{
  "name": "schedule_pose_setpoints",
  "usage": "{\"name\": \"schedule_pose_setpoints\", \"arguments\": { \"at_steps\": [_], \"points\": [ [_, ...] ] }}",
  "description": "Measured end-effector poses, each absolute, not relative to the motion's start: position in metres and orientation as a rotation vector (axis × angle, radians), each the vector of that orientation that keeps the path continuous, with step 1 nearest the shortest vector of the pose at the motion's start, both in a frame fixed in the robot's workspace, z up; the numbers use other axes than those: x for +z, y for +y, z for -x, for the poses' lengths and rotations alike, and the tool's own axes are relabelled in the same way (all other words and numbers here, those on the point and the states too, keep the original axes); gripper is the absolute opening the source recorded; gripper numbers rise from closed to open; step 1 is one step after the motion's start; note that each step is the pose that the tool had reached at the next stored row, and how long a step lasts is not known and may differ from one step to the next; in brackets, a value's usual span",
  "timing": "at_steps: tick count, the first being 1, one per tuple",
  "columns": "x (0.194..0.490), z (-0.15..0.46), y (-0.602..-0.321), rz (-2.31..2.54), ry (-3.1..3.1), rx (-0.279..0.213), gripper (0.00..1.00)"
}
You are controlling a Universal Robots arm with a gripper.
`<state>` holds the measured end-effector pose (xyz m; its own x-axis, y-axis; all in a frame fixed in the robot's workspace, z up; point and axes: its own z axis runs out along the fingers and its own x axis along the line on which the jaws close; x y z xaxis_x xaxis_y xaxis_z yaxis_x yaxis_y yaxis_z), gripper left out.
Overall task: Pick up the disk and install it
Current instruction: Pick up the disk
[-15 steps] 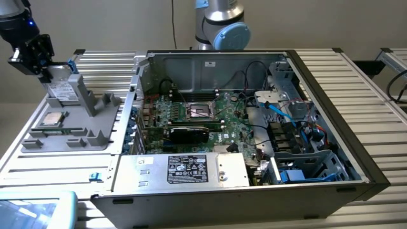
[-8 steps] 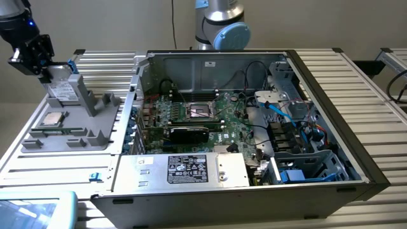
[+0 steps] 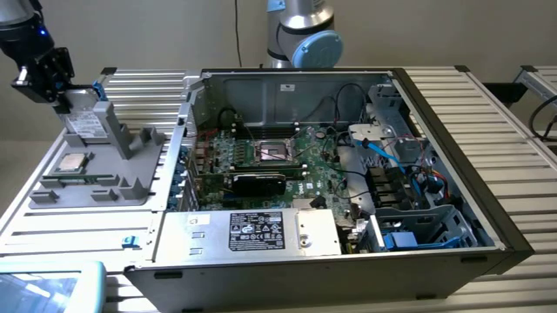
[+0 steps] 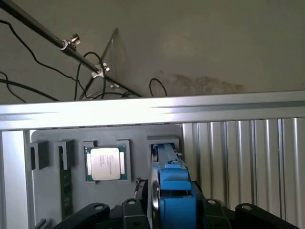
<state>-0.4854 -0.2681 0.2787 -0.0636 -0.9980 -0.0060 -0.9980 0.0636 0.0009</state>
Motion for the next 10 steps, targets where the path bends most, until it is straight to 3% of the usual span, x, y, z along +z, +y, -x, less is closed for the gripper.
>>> {"name": "schedule_pose_setpoints", "arguments": {
  "at_steps": [2,10],
  "points": [
    [0.2787,0.4854,-0.2681,2.147,2.288,0.008,0.37],
    [0.2818,0.4854,-0.2682,2.146,2.287,0.006,0.37]
  ]
}}
